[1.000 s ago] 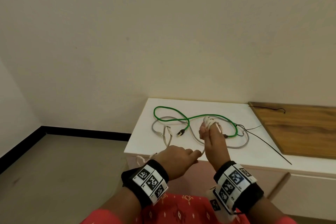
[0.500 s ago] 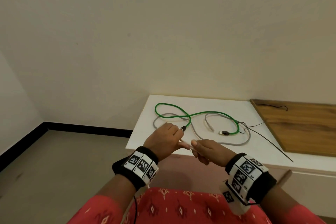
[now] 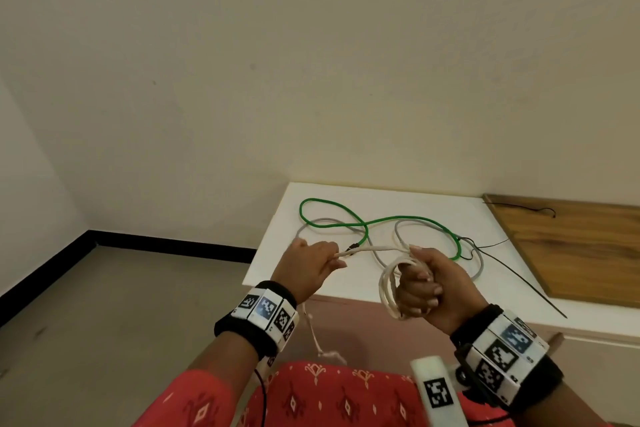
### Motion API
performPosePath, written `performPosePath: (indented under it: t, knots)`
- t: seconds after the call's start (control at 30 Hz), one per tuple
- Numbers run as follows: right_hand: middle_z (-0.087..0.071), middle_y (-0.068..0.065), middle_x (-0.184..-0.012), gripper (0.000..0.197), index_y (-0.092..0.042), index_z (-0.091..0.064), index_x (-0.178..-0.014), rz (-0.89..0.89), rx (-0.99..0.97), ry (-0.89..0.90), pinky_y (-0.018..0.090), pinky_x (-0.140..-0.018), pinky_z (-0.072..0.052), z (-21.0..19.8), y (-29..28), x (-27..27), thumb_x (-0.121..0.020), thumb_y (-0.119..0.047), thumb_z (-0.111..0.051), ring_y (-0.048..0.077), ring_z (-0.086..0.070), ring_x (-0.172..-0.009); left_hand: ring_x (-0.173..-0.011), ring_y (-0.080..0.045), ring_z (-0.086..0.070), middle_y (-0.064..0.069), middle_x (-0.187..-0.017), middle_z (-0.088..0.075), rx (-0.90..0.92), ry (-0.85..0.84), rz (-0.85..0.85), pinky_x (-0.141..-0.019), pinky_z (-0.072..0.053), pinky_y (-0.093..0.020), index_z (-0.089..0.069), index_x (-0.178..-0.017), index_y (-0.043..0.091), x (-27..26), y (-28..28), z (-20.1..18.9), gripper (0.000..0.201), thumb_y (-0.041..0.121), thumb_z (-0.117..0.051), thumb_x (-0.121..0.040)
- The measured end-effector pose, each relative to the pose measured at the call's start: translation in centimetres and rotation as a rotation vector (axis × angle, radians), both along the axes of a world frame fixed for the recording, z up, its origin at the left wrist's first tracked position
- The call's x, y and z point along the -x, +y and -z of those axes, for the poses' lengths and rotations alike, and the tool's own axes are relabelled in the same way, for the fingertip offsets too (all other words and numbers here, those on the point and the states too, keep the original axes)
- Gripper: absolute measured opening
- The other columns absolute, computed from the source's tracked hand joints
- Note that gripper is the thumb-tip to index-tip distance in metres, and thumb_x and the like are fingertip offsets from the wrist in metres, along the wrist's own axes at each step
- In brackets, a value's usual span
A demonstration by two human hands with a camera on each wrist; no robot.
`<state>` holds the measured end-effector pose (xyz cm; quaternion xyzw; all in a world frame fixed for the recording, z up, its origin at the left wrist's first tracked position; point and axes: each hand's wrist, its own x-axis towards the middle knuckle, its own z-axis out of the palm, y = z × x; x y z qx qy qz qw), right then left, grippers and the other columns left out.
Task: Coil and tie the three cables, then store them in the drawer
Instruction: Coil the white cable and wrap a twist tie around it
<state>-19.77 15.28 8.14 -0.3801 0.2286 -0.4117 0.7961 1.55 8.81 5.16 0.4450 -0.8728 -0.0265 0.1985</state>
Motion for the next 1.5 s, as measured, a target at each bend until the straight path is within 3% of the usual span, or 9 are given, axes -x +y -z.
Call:
performPosePath:
  t: [0.1,0.23,0.43,0.57,0.7,0.97,1.07,1.3,1.5]
  knots:
    - [-0.036,0.002,-0.05,0.045,-0.004,-0.059,-0.072,0.004,0.047,-0.327,0.031,-0.063,-0.046,-0.3,-0.4,0.6,-0.092,-0.031,-0.028,0.018,-0.034,-0.05,-0.06,-0.017,-0.043,0.01,-0.056,-0.038,-0.207,0.177,0.043,-0.055,-0.03,-0.024,-0.037,-0.069,0.023,-0.2,0.5,1.3,0.044,0.061,-0.025,-0.087]
    - [-0.055,0.014,-0.067,0.054,-0.001,-0.057,-0.088,0.228,0.15,-0.489,0.031,-0.081,-0.039,-2.4,-0.5,4.5,-0.093,-0.03,-0.011,0.023,-0.045,-0.066,-0.058,-0.023,-0.05,0.008,-0.052,-0.04,-0.292,0.254,-0.125,-0.054,-0.027,-0.028,-0.03,-0.055,0.029,-4.0,-0.5,5.0,0.043,0.066,-0.014,-0.072]
    - [-0.049,0.0,-0.041,0.039,-0.013,-0.055,-0.059,0.403,0.053,-0.327,0.025,-0.052,-0.046,-4.0,-1.4,5.1,-0.086,-0.027,-0.031,0.013,-0.04,-0.04,-0.066,-0.012,-0.051,0.009,-0.064,-0.053,-0.329,0.349,-0.051,-0.063,-0.038,-0.023,-0.043,-0.063,0.031,-2.0,-0.7,2.7,0.028,0.049,-0.048,-0.085]
    - [-0.03,-0.007,-0.029,0.033,-0.019,-0.045,-0.046,0.529,-0.008,-0.219,0.02,-0.037,-0.038,-3.5,-0.6,2.1,-0.078,-0.028,-0.04,0.007,-0.03,-0.029,-0.1,-0.008,-0.056,0.002,-0.104,-0.062,-0.356,0.539,0.129,-0.075,-0.04,-0.006,-0.058,-0.104,0.015,2.3,0.0,-0.7,0.022,0.029,-0.06,-0.086]
    - [-0.014,-0.007,-0.037,0.026,-0.018,-0.044,-0.047,0.487,-0.049,-0.215,0.021,-0.037,-0.039,-3.5,-0.4,0.6,-0.07,-0.026,-0.049,0.009,-0.016,-0.036,-0.119,-0.008,-0.049,0.003,-0.125,-0.056,-0.569,0.554,0.283,-0.094,-0.041,-0.021,-0.046,-0.124,0.015,5.8,1.2,-1.6,0.047,0.028,-0.064,-0.082]
    - [-0.038,0.001,-0.055,0.048,-0.006,-0.058,-0.079,0.171,0.008,-0.394,0.03,-0.07,-0.044,-1.9,-1.0,1.1,-0.095,-0.029,-0.019,0.015,-0.034,-0.055,-0.057,-0.011,-0.06,0.003,-0.058,-0.056,-0.815,1.033,0.265,-0.067,-0.051,-0.022,-0.049,-0.085,0.01,6.4,2.2,-0.8,0.019,0.0,-0.035,-0.093]
    - [-0.046,0.005,-0.06,0.05,-0.004,-0.058,-0.086,0.282,0.048,-0.348,0.031,-0.077,-0.042,-1.0,-1.1,1.5,-0.098,-0.031,-0.018,0.018,-0.041,-0.061,-0.038,-0.004,-0.036,0.006,-0.051,-0.039,-0.713,0.973,0.117,-0.04,-0.034,-0.016,-0.047,-0.083,0.02,5.4,2.0,-0.7,0.021,0.009,-0.035,-0.097]
    - [-0.055,-0.002,-0.059,0.024,-0.014,-0.061,-0.073,0.569,0.143,-0.447,0.024,-0.071,-0.054,-1.3,-1.9,0.2,-0.082,-0.035,-0.055,0.013,-0.055,-0.057,-0.046,-0.008,-0.036,0.007,-0.05,-0.038,-0.35,0.578,0.136,-0.052,-0.031,-0.028,-0.051,-0.092,0.015,4.5,2.2,0.6,0.02,0.033,-0.041,-0.088]
    - [-0.047,-0.01,-0.054,0.03,-0.017,-0.046,-0.078,0.889,0.306,-0.068,0.024,-0.067,-0.037,-2.0,-2.2,-1.6,-0.092,-0.038,-0.03,0.008,-0.047,-0.055,-0.043,-0.012,-0.052,0.005,-0.051,-0.044,-0.417,0.527,0.135,-0.054,-0.047,-0.034,-0.044,-0.084,0.019,4.4,3.3,0.8,0.011,0.018,-0.042,-0.095]
